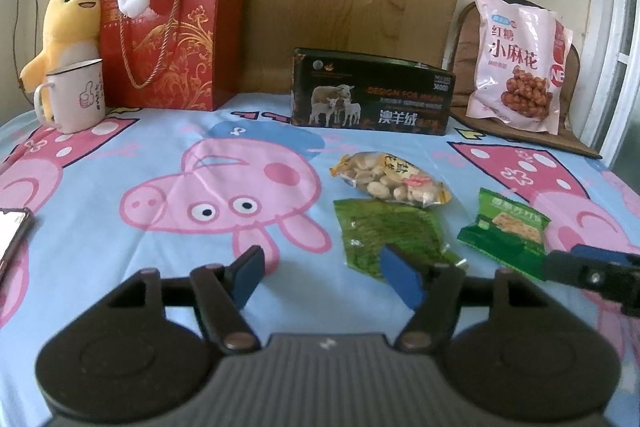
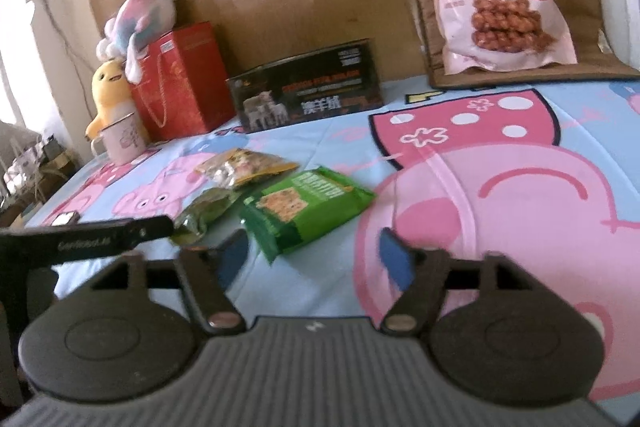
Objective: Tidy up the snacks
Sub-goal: 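Move the right tool back over the sheet toward the green cracker pack, then close the right tool on the green cracker pack and lift it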
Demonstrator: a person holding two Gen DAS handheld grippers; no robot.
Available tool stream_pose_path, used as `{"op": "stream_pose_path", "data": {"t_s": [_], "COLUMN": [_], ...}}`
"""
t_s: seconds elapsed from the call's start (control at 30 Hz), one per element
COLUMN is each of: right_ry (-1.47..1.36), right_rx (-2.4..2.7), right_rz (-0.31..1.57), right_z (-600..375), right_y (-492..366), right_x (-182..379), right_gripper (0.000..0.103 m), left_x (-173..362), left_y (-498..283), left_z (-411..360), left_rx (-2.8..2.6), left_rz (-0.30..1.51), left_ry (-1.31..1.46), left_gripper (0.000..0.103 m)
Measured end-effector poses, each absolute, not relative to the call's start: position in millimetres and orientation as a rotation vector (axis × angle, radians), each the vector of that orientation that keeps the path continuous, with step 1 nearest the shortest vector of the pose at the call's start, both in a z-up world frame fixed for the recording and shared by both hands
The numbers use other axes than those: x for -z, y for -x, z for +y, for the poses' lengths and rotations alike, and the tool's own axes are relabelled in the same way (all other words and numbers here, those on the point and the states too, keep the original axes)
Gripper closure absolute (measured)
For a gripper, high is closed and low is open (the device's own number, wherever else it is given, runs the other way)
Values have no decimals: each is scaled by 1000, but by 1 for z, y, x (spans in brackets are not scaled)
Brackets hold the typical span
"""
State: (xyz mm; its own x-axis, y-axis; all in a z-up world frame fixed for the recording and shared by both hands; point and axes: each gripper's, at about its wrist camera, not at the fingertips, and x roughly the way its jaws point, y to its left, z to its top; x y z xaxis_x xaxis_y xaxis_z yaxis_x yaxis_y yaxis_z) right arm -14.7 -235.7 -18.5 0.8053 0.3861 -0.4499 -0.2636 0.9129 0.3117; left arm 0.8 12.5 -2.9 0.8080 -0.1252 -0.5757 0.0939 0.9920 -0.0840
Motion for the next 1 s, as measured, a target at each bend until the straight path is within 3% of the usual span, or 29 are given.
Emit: {"op": "stream_pose_path", "data": {"t_s": [0.07,0.17,0.33,0.57,0.77,1.0], "right_ry": [-198,-119,38,23,161,133], "right_rx": [-341,-354,-374,-389,-402,-378], "right_rz": [540,543,544,592,529,530], "right_z": [-233,-228,-215,-214,-195,-198], "right_y": [10,2,-13,-26,-10,-3], "right_x": [16,12,13,16,17,16], "right_gripper": [8,6,5,5,37,42], "left_x": [3,3,3,4,5,4], "left_y": [-1,-1,-2,-3,-3,-4], "left_z": [12,12,13,10,9,12], "left_rx": [117,109,99,72,58,46], "left_rz": [619,621,628,634,640,644], "left_ry": [52,52,56,36,27,37], "left_gripper": [36,32,28,24,21,18]}}
